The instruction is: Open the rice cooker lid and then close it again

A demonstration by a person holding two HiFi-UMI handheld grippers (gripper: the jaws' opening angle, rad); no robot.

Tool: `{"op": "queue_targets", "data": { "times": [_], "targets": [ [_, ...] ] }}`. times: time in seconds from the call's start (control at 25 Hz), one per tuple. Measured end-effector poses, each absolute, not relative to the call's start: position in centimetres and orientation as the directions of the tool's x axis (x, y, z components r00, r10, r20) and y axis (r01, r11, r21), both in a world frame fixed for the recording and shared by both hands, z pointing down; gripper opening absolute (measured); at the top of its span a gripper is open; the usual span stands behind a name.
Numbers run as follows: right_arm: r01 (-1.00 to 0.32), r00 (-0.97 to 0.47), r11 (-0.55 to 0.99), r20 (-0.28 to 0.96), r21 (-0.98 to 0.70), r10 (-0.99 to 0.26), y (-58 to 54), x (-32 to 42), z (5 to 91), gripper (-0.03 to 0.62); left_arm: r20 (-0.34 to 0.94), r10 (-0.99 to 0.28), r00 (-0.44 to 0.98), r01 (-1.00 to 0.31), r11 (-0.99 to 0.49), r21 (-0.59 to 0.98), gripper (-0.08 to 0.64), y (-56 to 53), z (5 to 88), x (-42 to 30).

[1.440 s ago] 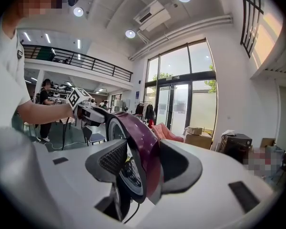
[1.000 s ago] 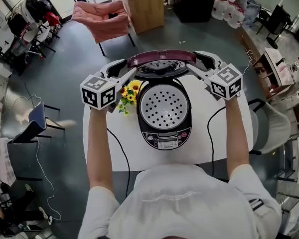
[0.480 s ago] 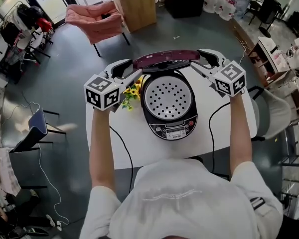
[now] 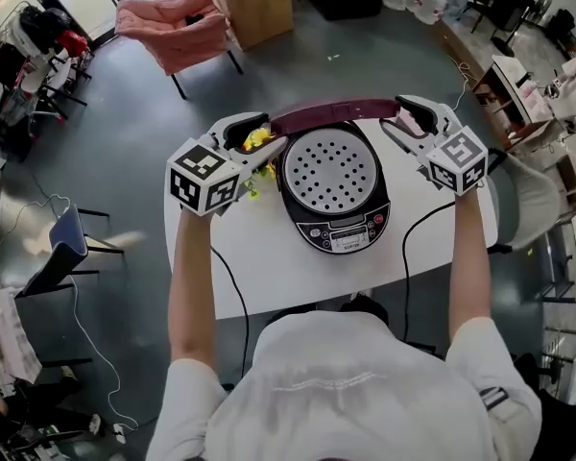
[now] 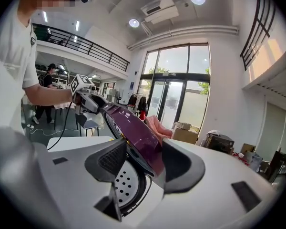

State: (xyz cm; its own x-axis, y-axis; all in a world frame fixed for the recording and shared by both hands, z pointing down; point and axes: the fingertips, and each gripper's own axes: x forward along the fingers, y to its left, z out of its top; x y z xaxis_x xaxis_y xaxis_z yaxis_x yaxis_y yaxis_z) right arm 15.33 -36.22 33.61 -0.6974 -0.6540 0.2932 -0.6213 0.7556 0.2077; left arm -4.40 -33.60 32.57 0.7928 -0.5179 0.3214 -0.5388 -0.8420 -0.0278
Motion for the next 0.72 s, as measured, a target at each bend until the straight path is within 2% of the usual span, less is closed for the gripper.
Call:
{"op": "queue_targets", "data": {
  "times": [0.2,0.48,0.72],
  "targets": [
    [-0.597,-0.696,0.771,0.336,0.220,-0.635,-35.1,15.2,34.4,0.230,0.370,-0.544,0.753,-0.548,-0.830,-0.105,0.232,-32.4,33.2,-4.0],
    [-0.571,-0.709,0.791,0.353,0.219,-0.610,-33.8,15.6,35.0,0.233,0.378,-0.596,0.708,-0.603,-0.789,-0.116,0.261,-31.3,34.0,-4.1],
    [-0.531,-0.721,0.815,0.382,0.231,-0.578,-32.1,15.7,36.4,0.244,0.347,-0.573,0.742,-0.552,-0.817,-0.169,0.250,-29.6,33.9,-2.2]
  ]
}}
